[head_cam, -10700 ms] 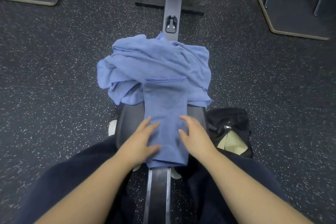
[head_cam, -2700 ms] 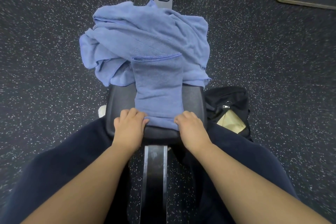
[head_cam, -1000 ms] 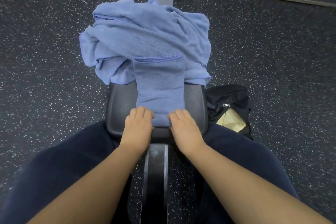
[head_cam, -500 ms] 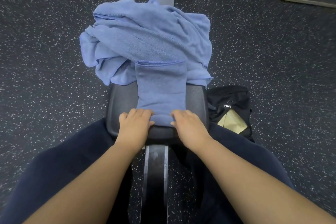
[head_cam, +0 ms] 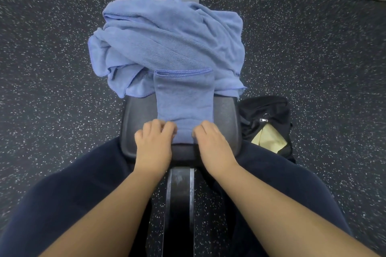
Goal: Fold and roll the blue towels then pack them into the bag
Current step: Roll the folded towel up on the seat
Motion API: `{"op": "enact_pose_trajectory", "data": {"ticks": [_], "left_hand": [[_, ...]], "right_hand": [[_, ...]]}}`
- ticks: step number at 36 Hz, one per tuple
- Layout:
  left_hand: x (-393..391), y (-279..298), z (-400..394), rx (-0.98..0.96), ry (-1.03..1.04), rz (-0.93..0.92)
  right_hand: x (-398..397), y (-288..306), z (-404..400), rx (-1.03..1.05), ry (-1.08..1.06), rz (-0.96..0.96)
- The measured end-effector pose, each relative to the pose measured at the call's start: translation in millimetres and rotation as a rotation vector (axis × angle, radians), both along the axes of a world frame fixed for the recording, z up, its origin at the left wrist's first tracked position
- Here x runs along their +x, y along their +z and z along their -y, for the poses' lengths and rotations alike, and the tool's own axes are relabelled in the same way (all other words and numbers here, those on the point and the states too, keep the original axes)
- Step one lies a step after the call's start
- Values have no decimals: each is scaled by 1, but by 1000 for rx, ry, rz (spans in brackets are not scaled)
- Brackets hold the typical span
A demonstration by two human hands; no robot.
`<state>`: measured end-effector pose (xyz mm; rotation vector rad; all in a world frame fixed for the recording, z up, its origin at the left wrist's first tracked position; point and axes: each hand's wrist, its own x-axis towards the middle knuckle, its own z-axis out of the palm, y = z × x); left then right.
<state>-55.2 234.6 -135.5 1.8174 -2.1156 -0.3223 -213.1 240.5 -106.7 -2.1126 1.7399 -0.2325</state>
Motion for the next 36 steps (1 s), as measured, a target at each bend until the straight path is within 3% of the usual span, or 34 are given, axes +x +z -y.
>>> {"op": "enact_pose_trajectory", "data": {"ticks": [5,9,18,36], "left_hand": [[-2,4,-1,-125,-122,44],[-4,-1,-2,-127,-98,81],[0,1,3,-7,-123,47],[6,4,11,39,-147,61]], "right_hand": [[2,-13,-4,-127,-52,9],[2,-23,-5,-233,-52,-71],[-4,-28,5,-267,-19,-86],[-17,-10,19,0,103,-102]]}}
